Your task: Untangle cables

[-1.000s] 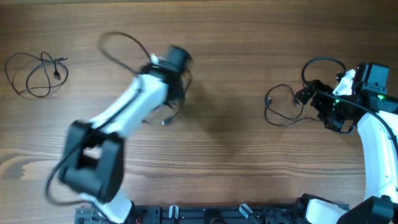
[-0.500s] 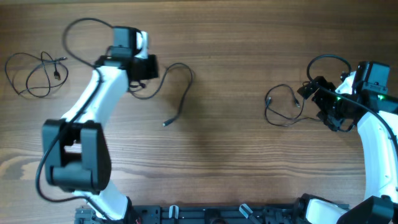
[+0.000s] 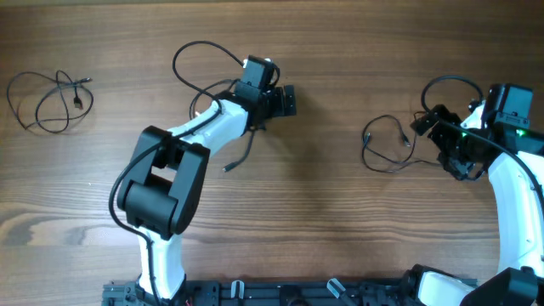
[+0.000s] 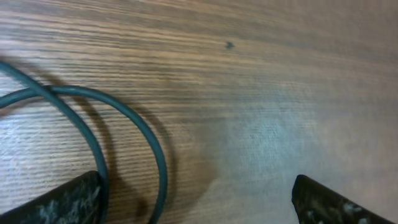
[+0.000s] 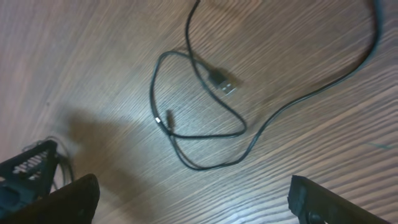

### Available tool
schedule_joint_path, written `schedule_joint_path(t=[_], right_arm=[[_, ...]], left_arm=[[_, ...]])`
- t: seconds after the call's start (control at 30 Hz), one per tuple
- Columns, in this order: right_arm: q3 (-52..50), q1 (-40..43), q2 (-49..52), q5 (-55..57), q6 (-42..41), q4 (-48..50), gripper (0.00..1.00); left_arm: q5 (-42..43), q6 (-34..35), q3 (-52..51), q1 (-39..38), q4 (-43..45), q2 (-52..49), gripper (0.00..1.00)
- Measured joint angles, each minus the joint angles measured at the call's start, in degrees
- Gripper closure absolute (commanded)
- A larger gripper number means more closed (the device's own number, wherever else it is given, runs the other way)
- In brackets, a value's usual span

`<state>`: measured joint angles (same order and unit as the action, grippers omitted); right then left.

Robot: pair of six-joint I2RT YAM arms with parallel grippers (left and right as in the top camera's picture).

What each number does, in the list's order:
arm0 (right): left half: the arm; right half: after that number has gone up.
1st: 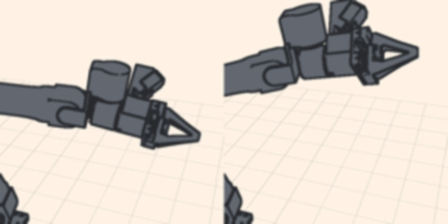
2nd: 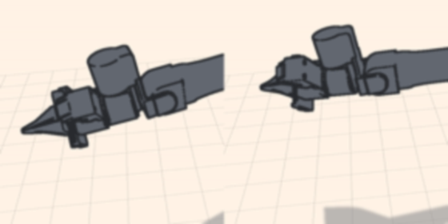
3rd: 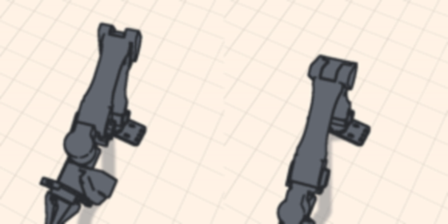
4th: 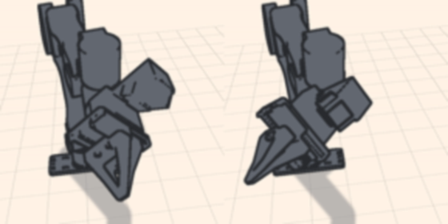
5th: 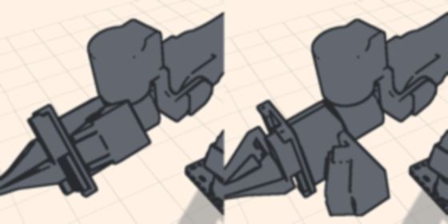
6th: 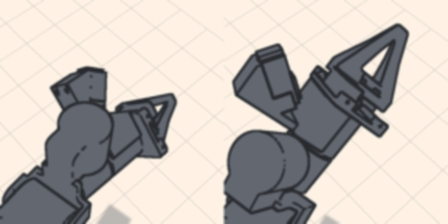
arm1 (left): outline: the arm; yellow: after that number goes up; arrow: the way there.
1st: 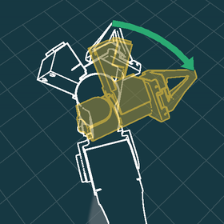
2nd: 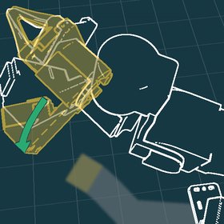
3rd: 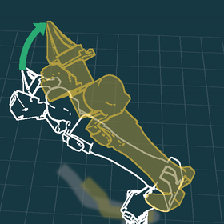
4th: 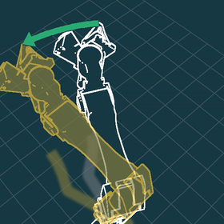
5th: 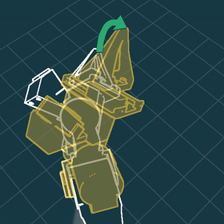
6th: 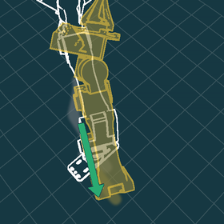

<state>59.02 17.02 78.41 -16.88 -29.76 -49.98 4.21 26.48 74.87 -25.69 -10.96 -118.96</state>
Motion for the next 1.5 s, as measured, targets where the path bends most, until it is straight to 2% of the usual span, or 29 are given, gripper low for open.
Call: schedule_joint_path(t=[0.1, 0.13, 0.33, 0.5, 0.53, 0.6, 0.73, 0.87, 0.97, 1.0, 1.03, 1.2, 1.3, 1.4, 1.5], right_arm=[[0.00, 0.00, 0.00, 1.53, -0.02, 0.50, 0.00], [0.00, 0.00, 0.00, 1.79, -0.02, 0.81, 0.00], [-0.02, 0.00, 0.00, 2.43, -0.02, 2.54, 0.00], [-0.02, 0.00, 0.39, 2.40, -0.02, 2.80, 0.00], [-0.02, 0.00, 0.76, 2.43, -0.02, 2.82, 0.00], [-0.02, 0.00, 1.57, 2.43, -0.02, 2.82, 0.00], [-0.02, 0.00, 2.67, 2.43, -0.02, 2.82, 0.00], [-0.02, 0.00, 3.15, 2.43, -0.02, 2.82, 0.00], [-0.02, 0.00, 3.15, 2.43, -0.02, 2.82, 0.00], [-0.02, 0.00, 3.15, 2.43, -0.02, 2.82, 0.00], [-0.02, 0.00, 3.15, 2.43, -0.02, 2.82, 0.00], [-0.02, 0.00, 3.15, 2.43, -0.02, 2.86, 0.00], [-0.02, 0.00, 3.15, 2.43, -0.02, 2.60, 0.00], [-0.02, 0.00, 3.15, 2.45, -0.02, 2.47, 0.00], [-0.04, 0.00, 3.15, 2.45, -0.02, 2.47, 0.00]], left_arm=[[-3.32, 3.26, 0.13, -0.92, -0.13, -0.37, 0.34], [-3.96, 3.91, 0.15, -1.01, -0.09, -0.48, 0.37], [-7.37, 6.23, 0.28, -1.70, -0.55, -0.81, 0.34], [-10.38, 3.37, 1.27, -2.27, -2.78, -1.44, 0.32], [-11.13, 2.67, 1.60, -2.47, -3.13, -1.73, 0.34], [-13.20, 1.64, 2.23, -2.95, -3.82, -2.29, 0.51], [-16.83, 0.52, 2.56, -3.15, -4.44, -2.99, 0.51], [-17.49, 0.35, 3.10, -3.19, -5.31, -3.48, 0.59], [-18.40, 0.22, 3.41, -3.19, -6.14, -3.72, 0.70], [-18.75, 0.15, 3.41, -3.19, -6.36, -3.74, 0.79], [-19.02, 0.07, 3.45, -3.19, -6.56, -3.74, 0.96], [-19.76, 0.37, 3.52, -3.06, -7.72, -3.50, 0.96], [-18.69, -2.27, 3.30, -1.62, -11.15, -1.79, 0.96], [-18.58, -6.67, 2.23, 3.61, -11.45, -0.33, 0.96], [-19.15, -11.28, 1.79, 12.39, -6.73, 2.84, 0.96]])
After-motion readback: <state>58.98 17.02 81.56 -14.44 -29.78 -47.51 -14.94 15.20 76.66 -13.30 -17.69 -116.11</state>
